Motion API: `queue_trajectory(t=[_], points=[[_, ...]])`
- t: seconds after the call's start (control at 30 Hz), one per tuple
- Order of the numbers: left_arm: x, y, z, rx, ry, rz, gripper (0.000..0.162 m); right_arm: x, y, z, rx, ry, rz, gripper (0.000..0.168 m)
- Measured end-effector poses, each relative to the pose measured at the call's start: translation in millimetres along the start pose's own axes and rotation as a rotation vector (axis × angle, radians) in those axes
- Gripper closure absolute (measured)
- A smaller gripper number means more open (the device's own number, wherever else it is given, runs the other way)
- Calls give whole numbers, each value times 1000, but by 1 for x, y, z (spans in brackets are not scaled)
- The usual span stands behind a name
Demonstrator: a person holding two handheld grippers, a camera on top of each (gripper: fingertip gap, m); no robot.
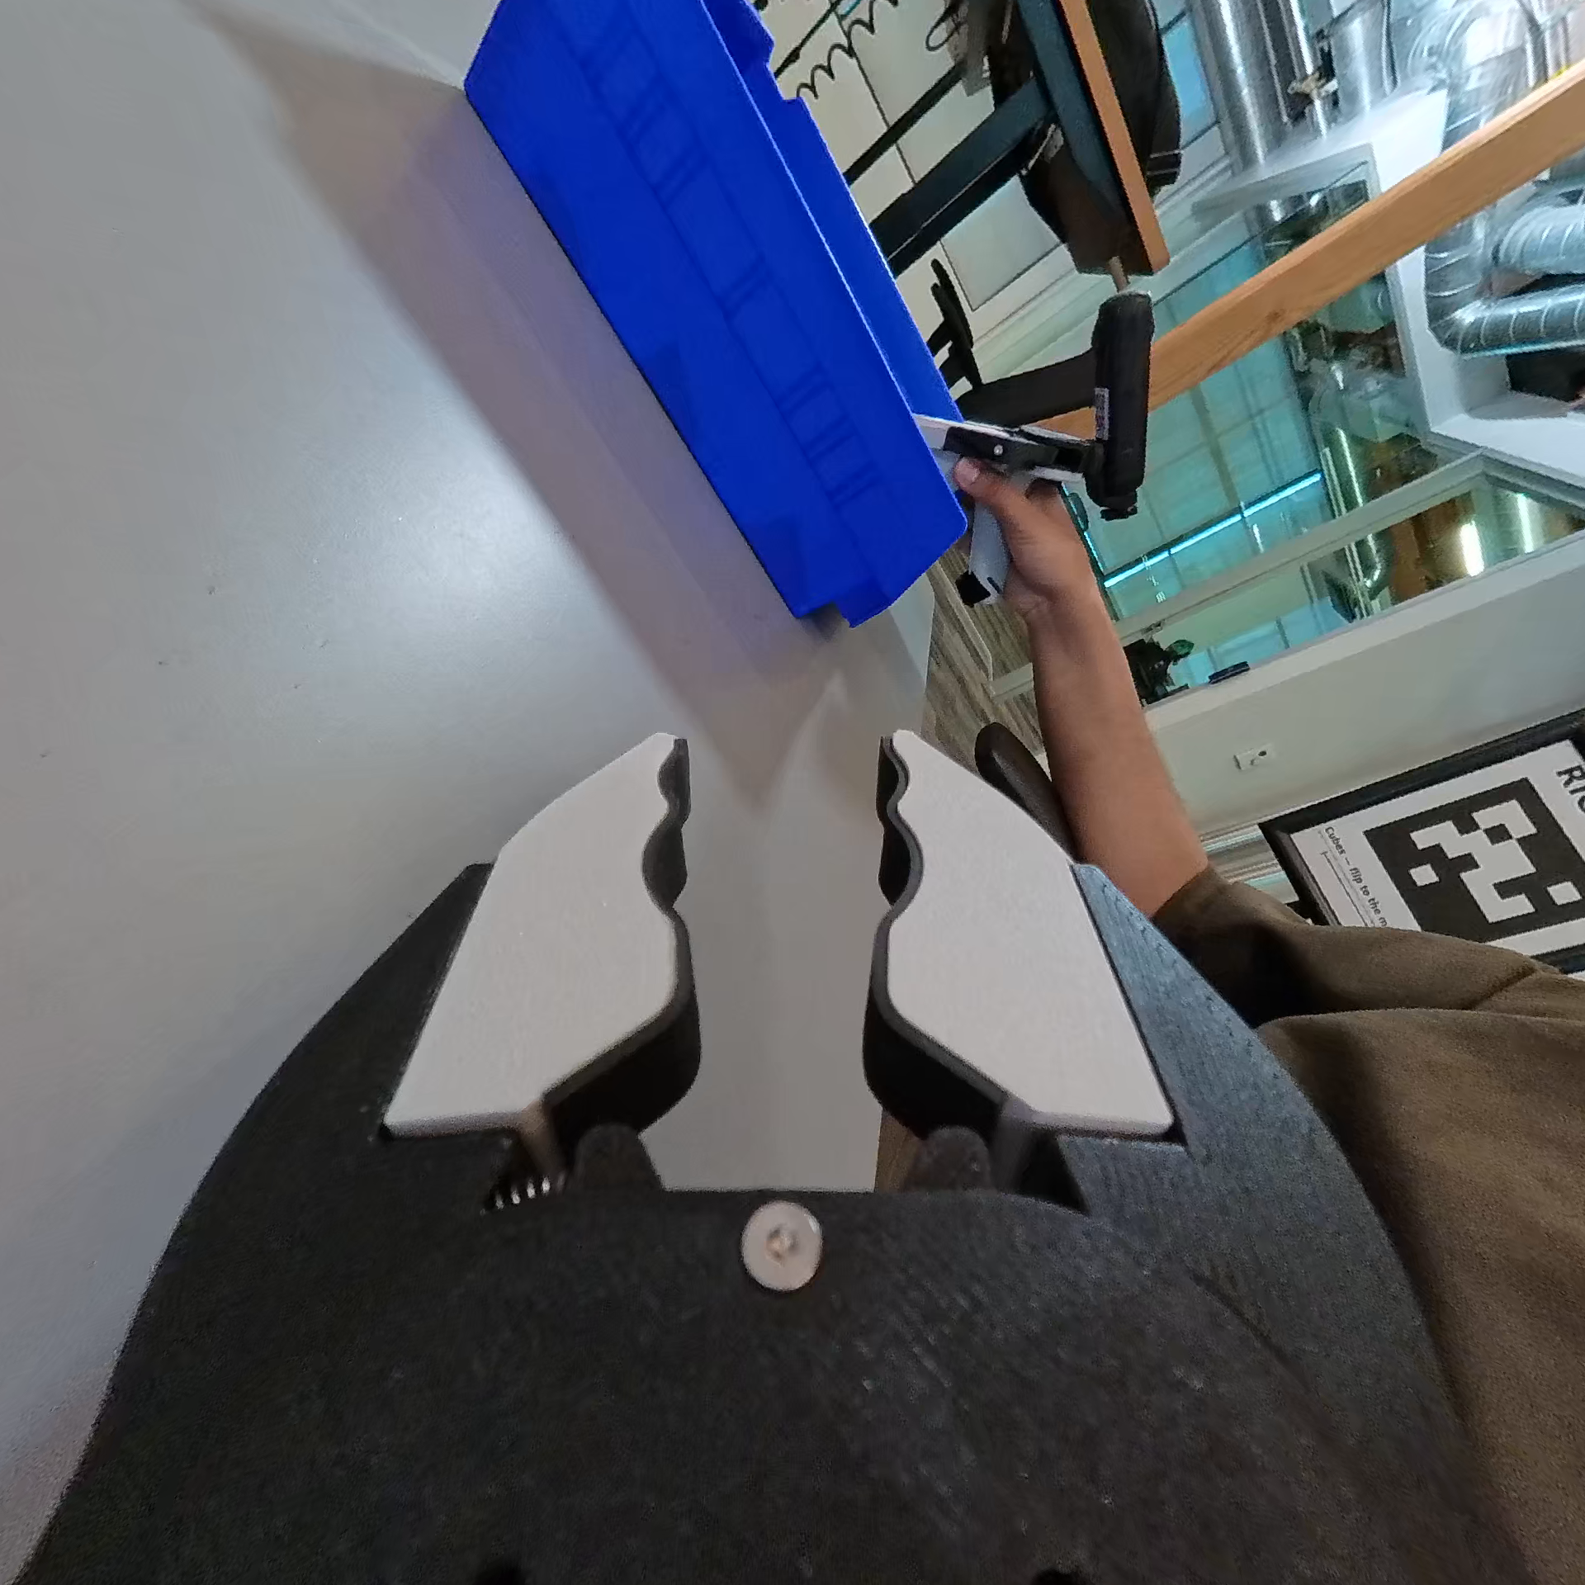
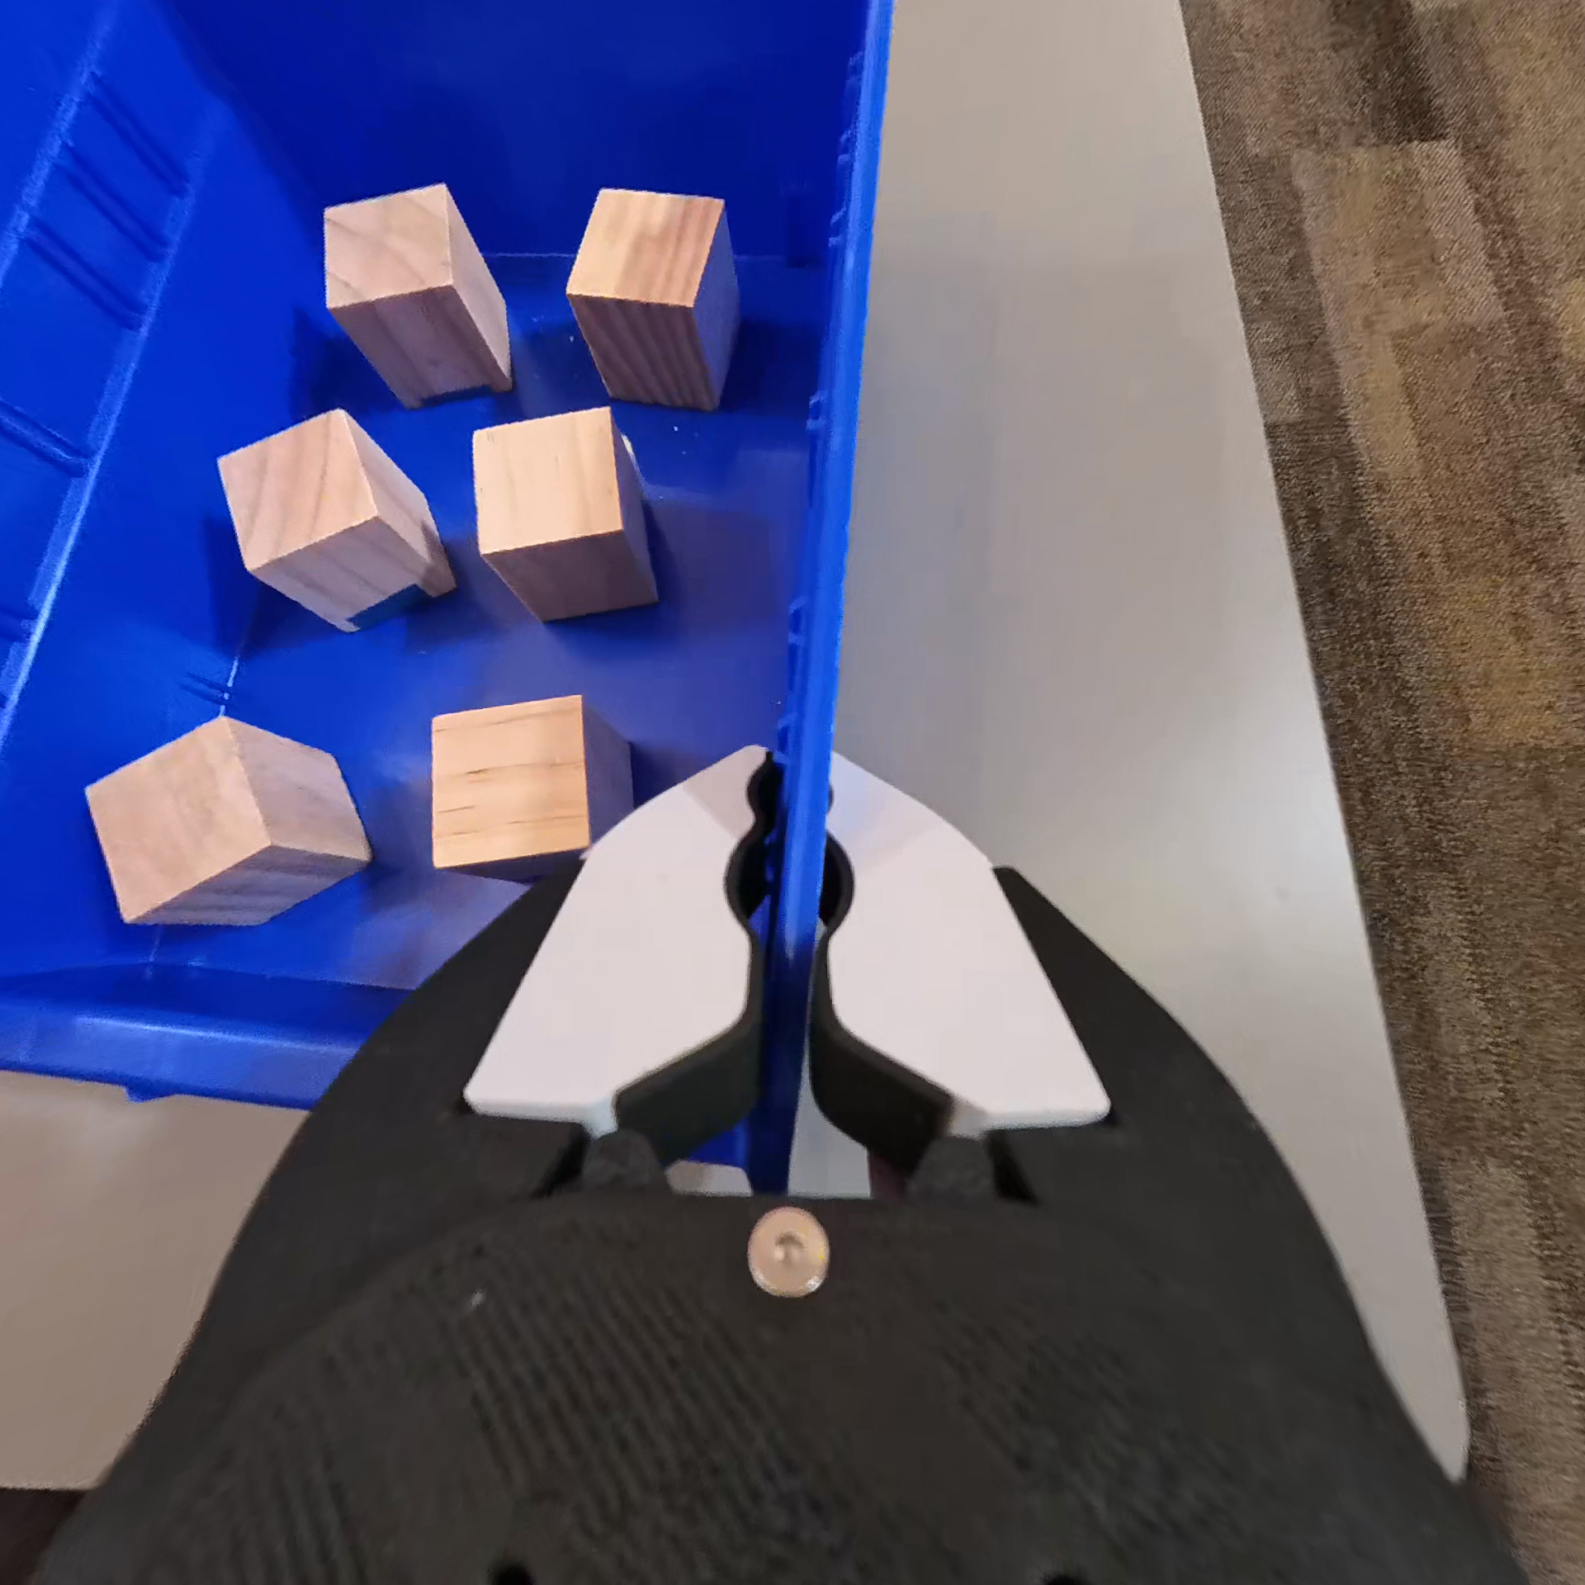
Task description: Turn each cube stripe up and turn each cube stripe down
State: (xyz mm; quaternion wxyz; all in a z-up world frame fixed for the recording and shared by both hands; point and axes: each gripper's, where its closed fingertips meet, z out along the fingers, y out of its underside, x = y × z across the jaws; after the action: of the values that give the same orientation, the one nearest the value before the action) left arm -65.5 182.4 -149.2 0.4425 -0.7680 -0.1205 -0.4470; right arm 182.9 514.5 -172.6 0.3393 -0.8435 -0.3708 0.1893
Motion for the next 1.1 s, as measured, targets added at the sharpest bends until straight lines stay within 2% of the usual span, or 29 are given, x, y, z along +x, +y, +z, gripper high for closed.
queue_trajectory(t=[0.2,0.53,0.73,0.8,0.9,0.97,1.03,1.1], points=[[1,0,1,-2,8,-3,119,-10,-15,-9,43,-25,34,163],[0,-2,-6,28,-22,23,119,-61,-31,-1,62,-228,74,161],[4,-12,-32,143,-149,123,117,-91,-44,15,66,-328,81,160],[16,-18,-47,169,-204,207,117,-101,-50,20,69,-359,79,160],[28,-37,-83,249,-401,353,119,-116,-56,29,60,-403,58,160],[25,-52,-120,308,-634,466,129,-128,-60,36,53,-423,36,160],[16,-61,-164,333,-912,560,130,-141,-65,41,50,-446,15,159],[-1,-57,-206,283,-1166,579,128,-154,-68,46,43,-463,-11,159]])
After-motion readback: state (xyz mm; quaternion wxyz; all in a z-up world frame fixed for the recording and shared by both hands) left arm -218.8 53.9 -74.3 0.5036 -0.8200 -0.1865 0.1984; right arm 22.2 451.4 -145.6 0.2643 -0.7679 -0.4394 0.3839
